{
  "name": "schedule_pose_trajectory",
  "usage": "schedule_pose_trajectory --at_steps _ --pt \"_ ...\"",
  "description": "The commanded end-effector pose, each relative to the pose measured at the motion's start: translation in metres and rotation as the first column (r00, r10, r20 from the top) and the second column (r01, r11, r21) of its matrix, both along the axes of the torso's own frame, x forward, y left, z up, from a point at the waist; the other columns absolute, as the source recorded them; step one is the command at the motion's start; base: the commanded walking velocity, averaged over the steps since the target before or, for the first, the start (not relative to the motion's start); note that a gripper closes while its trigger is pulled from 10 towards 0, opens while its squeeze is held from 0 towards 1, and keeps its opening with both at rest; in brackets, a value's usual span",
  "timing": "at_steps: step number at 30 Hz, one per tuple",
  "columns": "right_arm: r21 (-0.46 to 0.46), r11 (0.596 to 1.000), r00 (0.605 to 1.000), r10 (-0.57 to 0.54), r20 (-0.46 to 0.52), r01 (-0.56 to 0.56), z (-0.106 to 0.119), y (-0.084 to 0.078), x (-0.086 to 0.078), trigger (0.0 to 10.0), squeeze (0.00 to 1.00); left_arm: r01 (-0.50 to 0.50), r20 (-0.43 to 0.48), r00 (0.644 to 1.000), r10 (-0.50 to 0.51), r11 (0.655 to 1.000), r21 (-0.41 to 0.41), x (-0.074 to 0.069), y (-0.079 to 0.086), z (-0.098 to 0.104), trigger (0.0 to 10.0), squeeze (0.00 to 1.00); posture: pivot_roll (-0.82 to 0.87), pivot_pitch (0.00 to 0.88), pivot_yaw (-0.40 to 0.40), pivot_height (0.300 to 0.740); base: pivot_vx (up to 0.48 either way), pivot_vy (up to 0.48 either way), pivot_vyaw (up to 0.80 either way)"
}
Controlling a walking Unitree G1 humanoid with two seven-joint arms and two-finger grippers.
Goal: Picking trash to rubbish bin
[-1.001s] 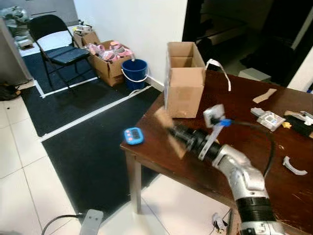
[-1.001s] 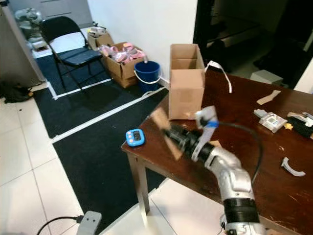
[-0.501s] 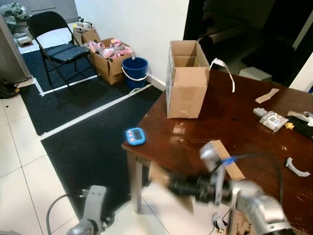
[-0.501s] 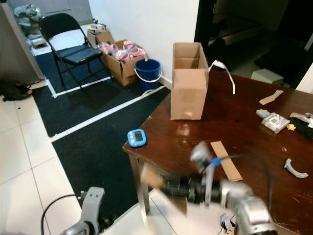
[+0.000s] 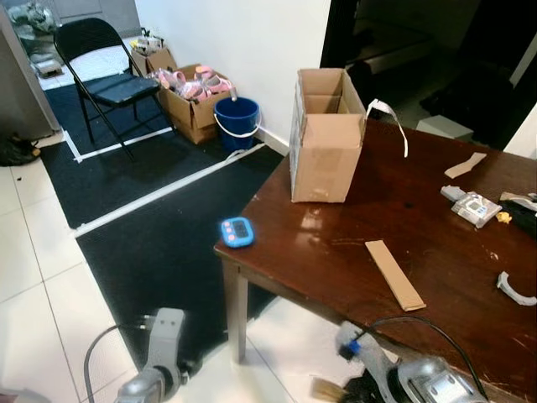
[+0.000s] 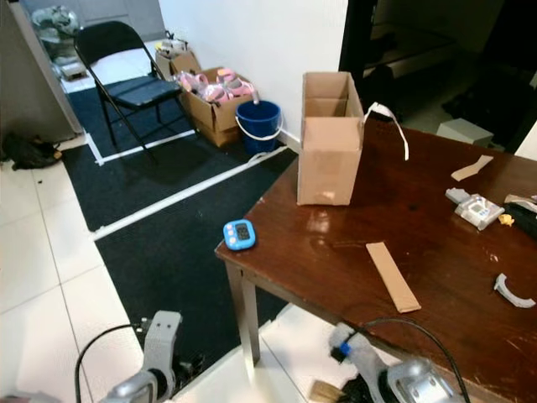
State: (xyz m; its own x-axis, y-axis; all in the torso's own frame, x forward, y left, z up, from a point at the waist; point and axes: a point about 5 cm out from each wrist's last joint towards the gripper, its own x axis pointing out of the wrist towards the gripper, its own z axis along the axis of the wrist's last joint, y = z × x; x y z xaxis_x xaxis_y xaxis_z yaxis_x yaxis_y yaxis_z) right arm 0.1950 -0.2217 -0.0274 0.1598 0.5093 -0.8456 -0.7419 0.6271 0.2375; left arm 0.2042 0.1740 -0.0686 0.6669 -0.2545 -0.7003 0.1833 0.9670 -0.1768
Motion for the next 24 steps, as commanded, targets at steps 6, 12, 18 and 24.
schedule_pose_trajectory --at_steps 6,12,18,24 --pt "0.147 0.986 0.996 0.087 -0.029 -0.082 0.004 0.009 -0.009 10.0 0.0 -0.012 -0.043 0.999 0.012 1.0 0.006 -0.013 0.006 -0.007 10.0 0.0 0.02 0.048 0.011 0.74 0.0 0.0 -0.72" --pt "0.103 0.985 0.986 0.148 -0.08 -0.14 0.0 0.0 -0.016 10.0 0.0 -0.02 -0.055 0.998 0.02 1.0 0.007 -0.017 0.007 -0.008 10.0 0.0 0.02 0.053 0.008 0.74 0.0 0.0 -0.8" --pt "0.0 0.985 0.973 0.173 -0.152 -0.175 -0.006 -0.016 -0.025 10.0 0.0 -0.029 -0.064 0.998 0.029 1.0 0.008 -0.019 0.008 -0.01 10.0 0.0 0.02 0.053 0.008 0.74 0.0 0.0 -0.8" --pt "-0.232 0.964 0.965 0.069 -0.252 -0.13 -0.02 -0.051 -0.043 10.0 0.0 -0.028 -0.087 0.996 0.029 1.0 0.012 -0.025 0.011 -0.013 10.0 0.0 0.02 0.053 0.008 0.74 0.0 0.0 -0.8"
